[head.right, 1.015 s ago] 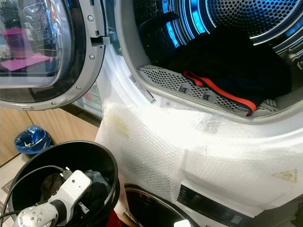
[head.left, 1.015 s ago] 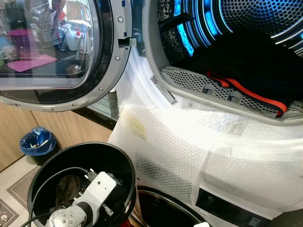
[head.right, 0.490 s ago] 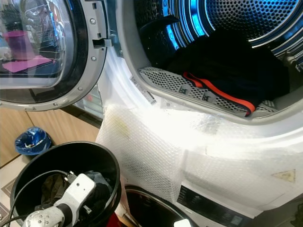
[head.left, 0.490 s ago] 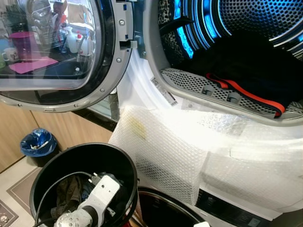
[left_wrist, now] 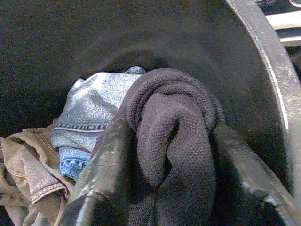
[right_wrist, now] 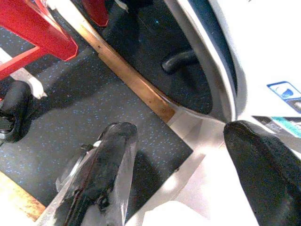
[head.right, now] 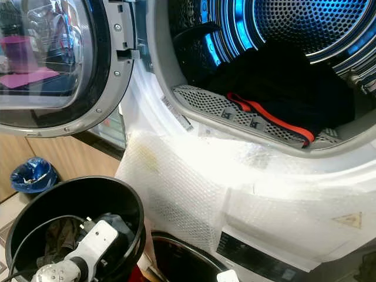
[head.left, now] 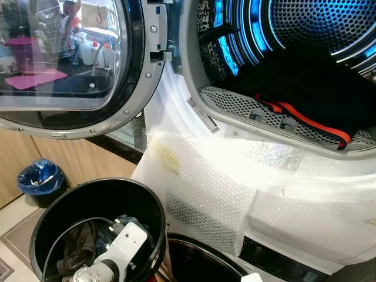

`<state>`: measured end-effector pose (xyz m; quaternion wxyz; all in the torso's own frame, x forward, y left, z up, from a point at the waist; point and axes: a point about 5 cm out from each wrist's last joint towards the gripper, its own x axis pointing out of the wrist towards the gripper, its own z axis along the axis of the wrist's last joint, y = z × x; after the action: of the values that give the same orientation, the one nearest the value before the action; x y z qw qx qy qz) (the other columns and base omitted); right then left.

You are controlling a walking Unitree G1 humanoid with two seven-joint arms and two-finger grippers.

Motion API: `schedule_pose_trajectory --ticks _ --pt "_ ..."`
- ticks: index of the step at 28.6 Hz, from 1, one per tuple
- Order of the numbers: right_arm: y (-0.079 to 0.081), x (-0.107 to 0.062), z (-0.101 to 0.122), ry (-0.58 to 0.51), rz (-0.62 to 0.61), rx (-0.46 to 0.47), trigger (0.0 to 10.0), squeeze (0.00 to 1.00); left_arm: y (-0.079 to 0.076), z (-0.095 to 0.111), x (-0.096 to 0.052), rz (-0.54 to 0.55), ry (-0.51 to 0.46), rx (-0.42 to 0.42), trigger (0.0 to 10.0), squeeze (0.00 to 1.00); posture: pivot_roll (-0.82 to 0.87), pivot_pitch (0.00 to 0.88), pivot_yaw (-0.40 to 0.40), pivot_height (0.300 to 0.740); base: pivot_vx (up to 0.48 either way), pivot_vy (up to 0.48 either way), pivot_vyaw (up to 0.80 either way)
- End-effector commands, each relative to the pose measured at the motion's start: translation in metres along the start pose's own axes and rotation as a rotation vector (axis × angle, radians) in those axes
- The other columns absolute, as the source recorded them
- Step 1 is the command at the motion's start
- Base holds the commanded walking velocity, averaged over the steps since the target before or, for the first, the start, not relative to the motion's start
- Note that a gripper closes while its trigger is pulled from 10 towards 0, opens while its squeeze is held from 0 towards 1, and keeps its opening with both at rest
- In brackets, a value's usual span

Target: Clothes washing

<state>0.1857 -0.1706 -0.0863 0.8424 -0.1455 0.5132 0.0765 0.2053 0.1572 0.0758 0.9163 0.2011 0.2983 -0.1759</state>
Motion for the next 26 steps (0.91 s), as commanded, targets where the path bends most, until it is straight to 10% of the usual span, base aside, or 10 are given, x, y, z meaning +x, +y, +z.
schedule_pose_trajectory --ticks 1,14,21,26 --pt "-0.003 0.000 0.001 0.003 -0.003 -0.006 10.0 0.00 0.001 -0.014 0.000 0.021 0.074 -0.009 0.0 0.00 0.21 0.000 -0.120 0.740 0.000 0.000 0.00" --pt "0.003 0.000 0.009 -0.014 0.031 -0.024 10.0 0.00 0.059 0.002 -0.036 0.410 -0.038 -0.172 0.0 0.00 0.27 0.000 -0.135 0.740 0.000 0.000 0.00" --pt "0.003 0.000 0.011 -0.019 0.048 -0.035 10.0 0.00 0.056 0.022 -0.046 0.308 -0.172 -0.209 0.0 0.00 0.29 0.000 -0.137 0.740 0.000 0.000 0.00" --pt "0.003 0.001 0.015 -0.032 0.057 -0.026 10.0 0.00 0.066 0.065 -0.062 0.267 -0.450 -0.269 0.0 0.00 0.30 0.000 -0.140 0.740 0.000 0.000 0.00"
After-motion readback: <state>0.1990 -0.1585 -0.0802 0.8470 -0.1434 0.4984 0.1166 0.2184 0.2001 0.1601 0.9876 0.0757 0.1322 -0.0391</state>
